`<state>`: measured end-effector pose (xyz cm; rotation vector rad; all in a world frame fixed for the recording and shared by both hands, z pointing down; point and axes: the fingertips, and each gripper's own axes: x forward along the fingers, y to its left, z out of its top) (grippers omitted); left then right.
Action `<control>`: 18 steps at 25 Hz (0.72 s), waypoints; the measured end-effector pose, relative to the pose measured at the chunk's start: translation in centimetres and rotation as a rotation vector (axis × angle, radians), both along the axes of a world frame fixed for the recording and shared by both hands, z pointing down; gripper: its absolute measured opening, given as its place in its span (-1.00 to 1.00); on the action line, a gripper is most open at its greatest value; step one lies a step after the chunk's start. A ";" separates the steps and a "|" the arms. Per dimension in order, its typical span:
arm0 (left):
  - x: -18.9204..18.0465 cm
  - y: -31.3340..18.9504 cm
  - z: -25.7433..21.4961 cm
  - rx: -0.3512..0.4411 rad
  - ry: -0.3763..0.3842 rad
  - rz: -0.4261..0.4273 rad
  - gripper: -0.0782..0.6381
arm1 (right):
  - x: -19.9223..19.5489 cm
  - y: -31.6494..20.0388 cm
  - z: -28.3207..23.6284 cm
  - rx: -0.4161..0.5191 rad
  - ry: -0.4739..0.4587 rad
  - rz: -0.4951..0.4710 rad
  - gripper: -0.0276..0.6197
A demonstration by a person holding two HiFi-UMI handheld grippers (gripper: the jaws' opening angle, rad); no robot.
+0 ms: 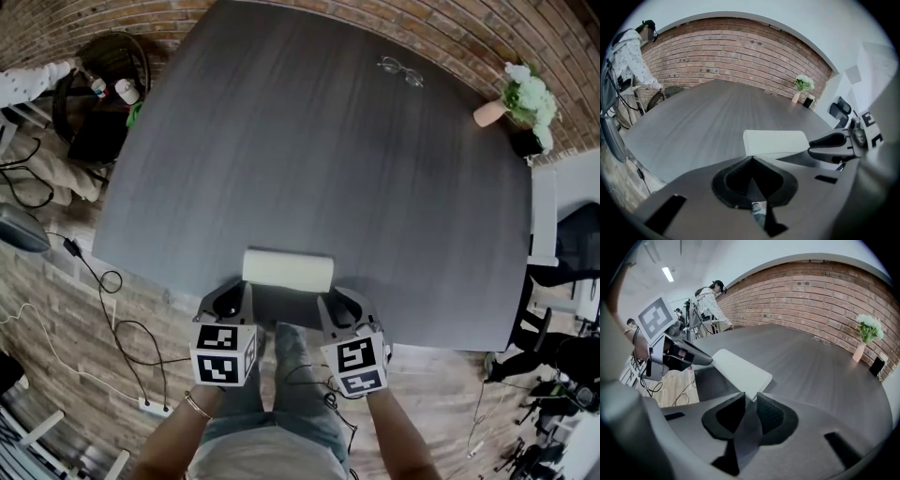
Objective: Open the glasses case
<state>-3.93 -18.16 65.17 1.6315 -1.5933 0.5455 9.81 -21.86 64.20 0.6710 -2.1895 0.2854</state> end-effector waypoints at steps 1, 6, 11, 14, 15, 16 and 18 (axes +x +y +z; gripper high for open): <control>0.0 0.0 0.0 0.000 0.000 0.001 -0.79 | 0.0 0.0 0.0 -0.002 -0.004 0.003 -0.67; 0.0 -0.1 0.1 0.000 -0.001 0.005 -0.79 | -0.1 -0.3 -0.5 0.005 -0.013 0.006 -0.67; 0.0 0.1 0.2 -0.002 0.004 0.004 -0.79 | -0.2 -0.5 -1.3 0.016 -0.027 0.008 -0.69; 0.0 0.0 0.2 -0.004 0.005 0.007 -0.79 | -0.3 -0.9 -1.9 0.023 -0.039 0.015 -0.70; 0.0 0.1 0.2 -0.005 0.005 0.008 -0.79 | -0.4 -1.1 -2.2 0.027 -0.043 0.017 -0.70; 0.1 0.1 0.2 -0.006 0.005 0.008 -0.79 | -0.4 -1.3 -2.4 0.031 -0.047 0.018 -0.70; 0.1 0.2 0.2 -0.007 0.004 0.010 -0.79 | -0.5 -1.7 -3.0 0.040 -0.056 0.023 -0.71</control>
